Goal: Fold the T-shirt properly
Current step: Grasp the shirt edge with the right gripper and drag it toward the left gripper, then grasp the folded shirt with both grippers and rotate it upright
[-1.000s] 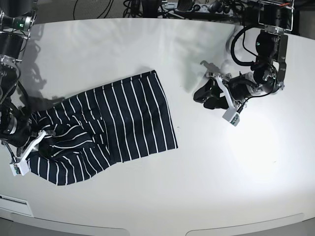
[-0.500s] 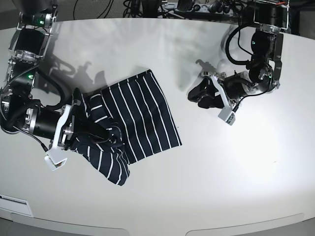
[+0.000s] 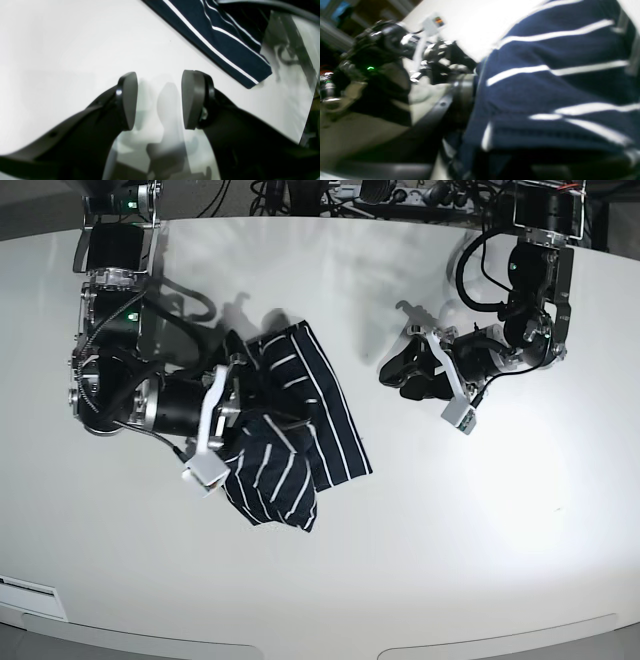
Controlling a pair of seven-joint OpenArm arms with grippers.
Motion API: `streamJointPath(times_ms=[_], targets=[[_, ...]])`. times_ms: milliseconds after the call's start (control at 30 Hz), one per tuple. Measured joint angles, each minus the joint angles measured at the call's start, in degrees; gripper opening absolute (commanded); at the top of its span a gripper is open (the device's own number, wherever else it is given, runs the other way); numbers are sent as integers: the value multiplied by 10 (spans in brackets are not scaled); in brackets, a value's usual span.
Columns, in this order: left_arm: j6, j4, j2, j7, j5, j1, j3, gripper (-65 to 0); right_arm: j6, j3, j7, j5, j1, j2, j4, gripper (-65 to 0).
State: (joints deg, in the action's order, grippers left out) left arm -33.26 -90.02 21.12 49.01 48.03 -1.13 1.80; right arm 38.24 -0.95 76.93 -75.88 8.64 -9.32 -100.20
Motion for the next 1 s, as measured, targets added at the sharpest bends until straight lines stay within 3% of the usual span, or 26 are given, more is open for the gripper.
streamJointPath(times_ms=[100,233,367,433,533,633,700,767,833,900,1000], targets=[[0,0,0,0,0,0,0,-349,13,-83,8,-75,9,10,1,-288],[0,0,0,0,1,0,0,-349,15,-170,7,-71,50,13,-1,-288],[0,0,0,0,0,0,0,-350,15,-194,6,-75,92,11,-1,-295],[0,0,0,0,0,0,0,-398,15,-195,-6,-75,103,9,-1,-364],[0,-3,1,14,-5,0,-4,-624,19,-188,-35,53,119,11,-2,-650],[1,-25,1,69,-17,8,-28,-650,15,-168,-103,186,118,8,-2,-650],[1,-48,1,73,-18,14,-71,-650,3,-165,-144,260,116,7,-2,-650],[2,-71,3,64,-16,23,-130,-650,-15,-165,-174,308,113,6,-1,-650],[14,-92,17,65,-4,27,-186,-650,-13,-165,-193,339,106,5,-1,-650],[11,-101,32,70,46,24,-225,-650,-14,-165,-213,372,101,6,-1,-650],[-39,-116,35,120,192,24,-261,-650,-16,-165,-215,386,102,6,-1,-650]])
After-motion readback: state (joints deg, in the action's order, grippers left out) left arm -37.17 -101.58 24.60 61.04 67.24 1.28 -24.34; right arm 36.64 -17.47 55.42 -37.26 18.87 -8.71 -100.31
